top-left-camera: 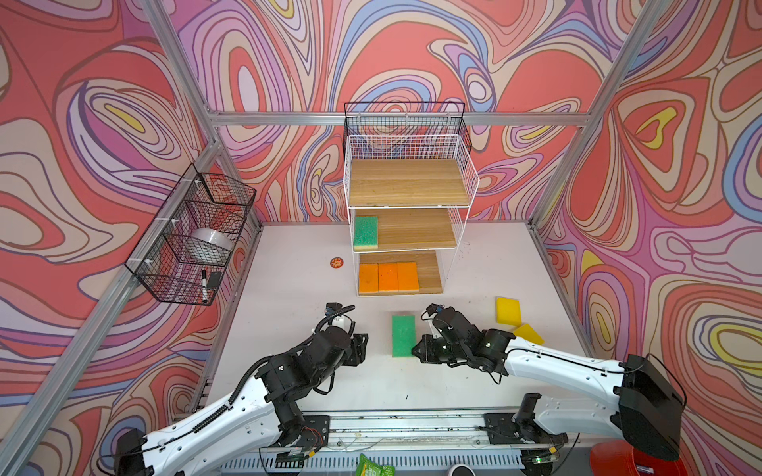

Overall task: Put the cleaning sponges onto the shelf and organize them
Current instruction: 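Lift the green sponge with right gripper and carry it into the shelf, then lower the green sponge onto the tier beside the other green sponge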

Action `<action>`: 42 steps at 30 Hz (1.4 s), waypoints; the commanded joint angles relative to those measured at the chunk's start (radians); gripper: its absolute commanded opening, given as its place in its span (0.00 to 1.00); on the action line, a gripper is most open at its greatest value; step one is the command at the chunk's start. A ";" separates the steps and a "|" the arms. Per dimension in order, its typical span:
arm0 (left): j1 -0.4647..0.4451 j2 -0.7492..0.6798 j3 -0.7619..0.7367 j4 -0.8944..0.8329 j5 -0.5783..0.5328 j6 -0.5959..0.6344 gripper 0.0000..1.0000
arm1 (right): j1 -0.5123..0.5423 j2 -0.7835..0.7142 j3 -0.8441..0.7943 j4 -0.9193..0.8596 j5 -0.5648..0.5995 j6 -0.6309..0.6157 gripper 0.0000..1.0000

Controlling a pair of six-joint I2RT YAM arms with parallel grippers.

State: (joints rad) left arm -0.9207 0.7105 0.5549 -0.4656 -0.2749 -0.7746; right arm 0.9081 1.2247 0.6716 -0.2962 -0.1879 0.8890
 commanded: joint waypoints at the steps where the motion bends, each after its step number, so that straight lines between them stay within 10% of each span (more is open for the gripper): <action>1: 0.009 -0.012 0.011 -0.064 -0.018 -0.002 0.66 | -0.006 -0.025 0.025 -0.038 0.011 -0.032 0.00; 14: 0.064 -0.071 0.057 -0.126 0.007 0.042 0.67 | -0.045 -0.051 0.362 -0.248 0.117 -0.211 0.00; 30: 0.068 -0.164 0.000 -0.161 0.035 0.018 0.68 | -0.317 0.265 0.709 -0.139 -0.247 -0.264 0.00; 42: 0.066 -0.094 -0.012 -0.096 0.058 0.051 0.68 | -0.336 0.329 0.796 -0.120 -0.204 -0.286 0.00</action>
State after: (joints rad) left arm -0.8574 0.6044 0.5468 -0.5823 -0.2241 -0.7361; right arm 0.5747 1.5414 1.4422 -0.4404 -0.4129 0.6273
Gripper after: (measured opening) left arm 0.678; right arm 0.060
